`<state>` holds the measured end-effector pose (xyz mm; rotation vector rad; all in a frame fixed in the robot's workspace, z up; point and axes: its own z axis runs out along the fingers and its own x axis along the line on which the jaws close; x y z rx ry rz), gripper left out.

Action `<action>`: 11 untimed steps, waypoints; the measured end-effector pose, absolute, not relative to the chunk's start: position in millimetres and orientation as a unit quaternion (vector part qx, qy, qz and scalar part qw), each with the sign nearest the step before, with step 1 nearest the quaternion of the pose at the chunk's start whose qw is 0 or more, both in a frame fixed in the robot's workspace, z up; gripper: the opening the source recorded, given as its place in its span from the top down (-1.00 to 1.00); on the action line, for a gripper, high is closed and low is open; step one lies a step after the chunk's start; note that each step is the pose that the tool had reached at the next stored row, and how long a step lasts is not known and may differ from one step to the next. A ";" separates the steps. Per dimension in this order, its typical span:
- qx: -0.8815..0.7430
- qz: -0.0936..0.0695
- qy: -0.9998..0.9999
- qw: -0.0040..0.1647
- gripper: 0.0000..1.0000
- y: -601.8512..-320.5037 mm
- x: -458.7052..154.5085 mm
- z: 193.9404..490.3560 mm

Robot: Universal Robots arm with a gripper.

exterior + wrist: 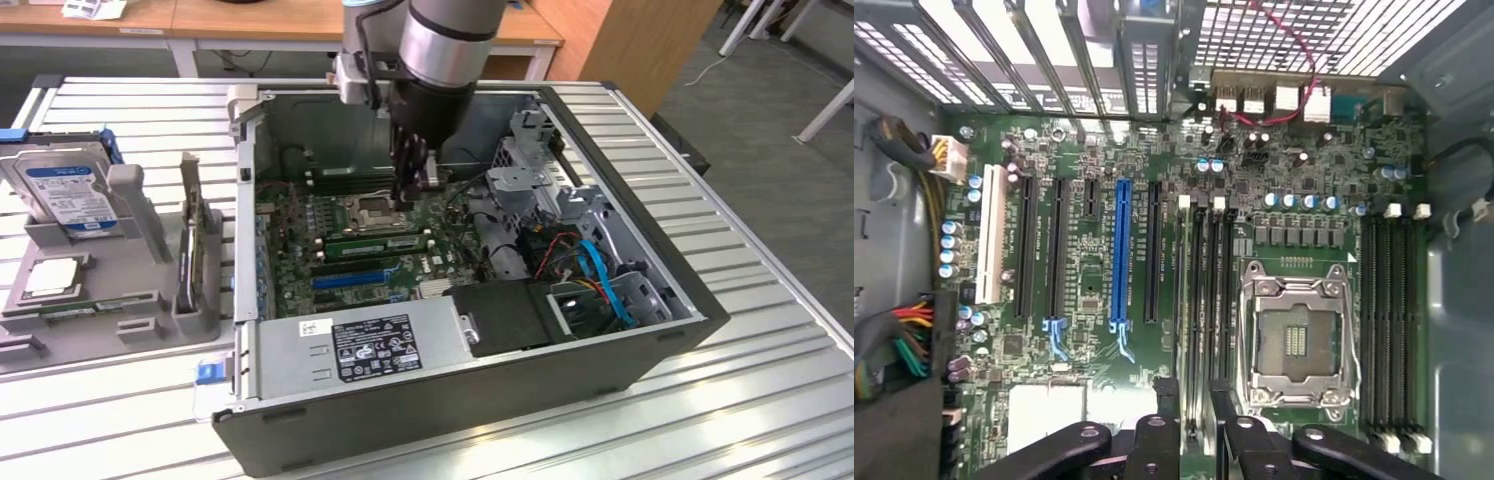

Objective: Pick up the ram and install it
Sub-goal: 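Insert the ram into the slot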

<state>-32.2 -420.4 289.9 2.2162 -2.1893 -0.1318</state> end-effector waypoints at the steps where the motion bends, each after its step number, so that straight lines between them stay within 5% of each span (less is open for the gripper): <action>1: 0.711 -0.042 -0.702 0.012 0.50 -420.4 -32.3 292.4; 11: 0.711 -0.042 -0.702 0.012 0.50 -420.4 -32.3 317.8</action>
